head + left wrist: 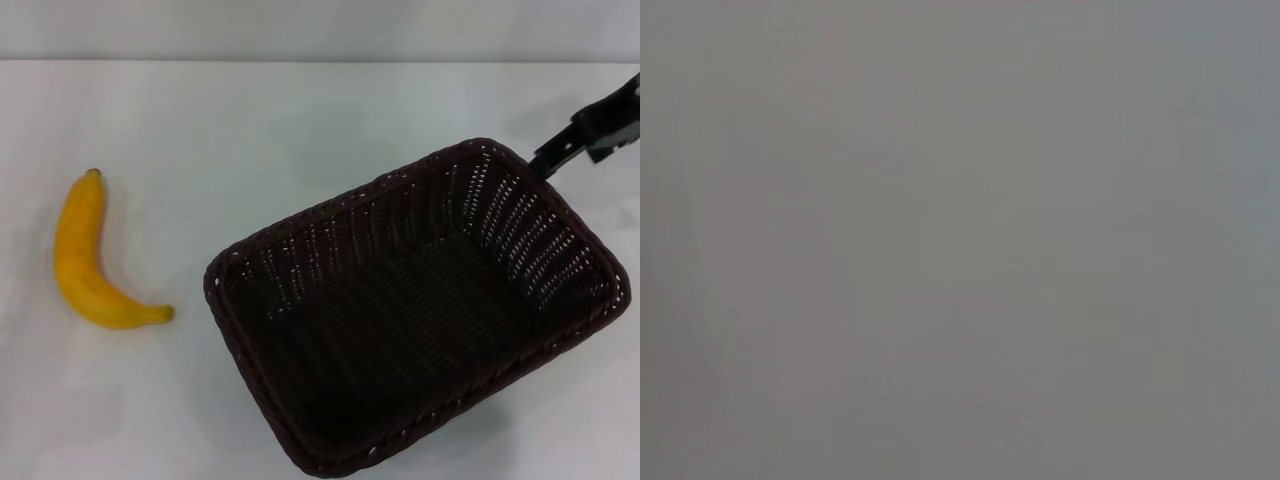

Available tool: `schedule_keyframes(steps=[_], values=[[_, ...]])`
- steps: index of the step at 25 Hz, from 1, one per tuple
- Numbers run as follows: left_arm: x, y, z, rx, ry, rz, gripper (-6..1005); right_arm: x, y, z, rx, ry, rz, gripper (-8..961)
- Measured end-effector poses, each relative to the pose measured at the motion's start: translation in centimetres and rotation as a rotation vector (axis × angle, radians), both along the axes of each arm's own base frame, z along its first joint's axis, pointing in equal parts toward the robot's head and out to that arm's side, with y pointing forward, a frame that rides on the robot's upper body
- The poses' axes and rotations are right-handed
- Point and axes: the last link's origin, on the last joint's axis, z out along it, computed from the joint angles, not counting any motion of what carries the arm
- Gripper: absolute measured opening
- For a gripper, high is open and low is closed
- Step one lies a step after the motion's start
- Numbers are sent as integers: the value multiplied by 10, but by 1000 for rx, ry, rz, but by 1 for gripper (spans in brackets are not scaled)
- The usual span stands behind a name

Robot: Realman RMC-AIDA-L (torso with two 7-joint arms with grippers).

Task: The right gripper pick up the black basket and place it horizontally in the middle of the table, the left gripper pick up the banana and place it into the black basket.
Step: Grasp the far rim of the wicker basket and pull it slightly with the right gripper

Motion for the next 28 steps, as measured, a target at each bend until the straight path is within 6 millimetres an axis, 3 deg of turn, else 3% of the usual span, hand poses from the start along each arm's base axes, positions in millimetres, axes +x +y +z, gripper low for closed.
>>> schedule_keyframes(steps=[18, 24, 28], values=[[-3, 18, 14, -11, 27, 30, 858, 10, 4, -53, -77, -110, -158, 817], [-2, 21, 16, -7, 39, 25, 856, 13, 9, -61, -68, -161, -213, 788], [-3, 22, 20, 3, 36, 34, 854, 11, 12, -60, -38, -173, -240, 609]])
